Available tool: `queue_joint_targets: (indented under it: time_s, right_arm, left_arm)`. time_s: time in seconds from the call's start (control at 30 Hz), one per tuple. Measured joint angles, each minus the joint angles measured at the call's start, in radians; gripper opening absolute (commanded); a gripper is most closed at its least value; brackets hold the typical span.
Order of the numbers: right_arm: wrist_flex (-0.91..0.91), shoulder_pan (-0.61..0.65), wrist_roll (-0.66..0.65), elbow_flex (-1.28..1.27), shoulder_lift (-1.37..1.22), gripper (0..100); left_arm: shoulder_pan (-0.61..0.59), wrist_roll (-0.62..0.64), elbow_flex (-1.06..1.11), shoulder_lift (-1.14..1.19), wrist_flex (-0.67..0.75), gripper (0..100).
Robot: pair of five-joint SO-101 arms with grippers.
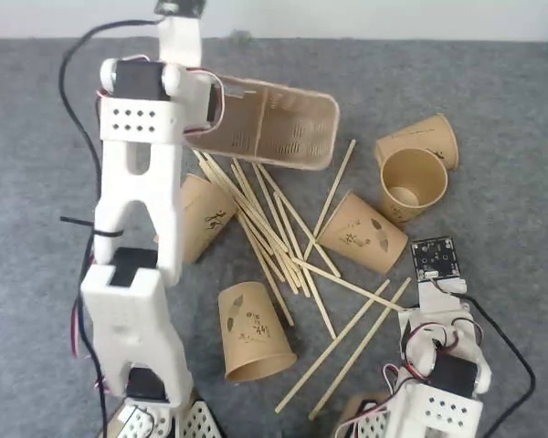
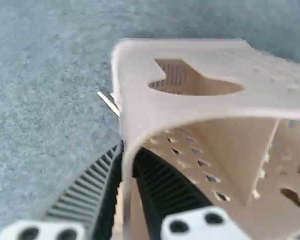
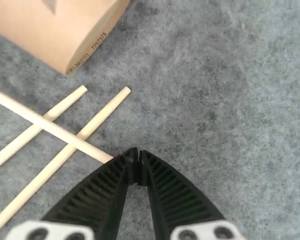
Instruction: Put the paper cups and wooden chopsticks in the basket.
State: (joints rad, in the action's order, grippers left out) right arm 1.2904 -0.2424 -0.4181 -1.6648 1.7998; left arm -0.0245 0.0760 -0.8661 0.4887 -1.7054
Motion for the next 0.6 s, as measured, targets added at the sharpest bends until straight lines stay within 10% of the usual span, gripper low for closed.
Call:
queue_joint_targets:
  time_s: [0.4, 0.6]
  right_arm:
    - [0.000, 0.000, 0.000, 0.000, 0.000, 0.8]
    - [-0.002, 0.000, 0.000, 0.000, 0.000, 0.8]
  left_arm:
    - [-0.044, 0.153, -0.427, 0.298, -0.011, 31]
    - [-0.051, 0.210, -0.572, 0.299, -0.017, 30]
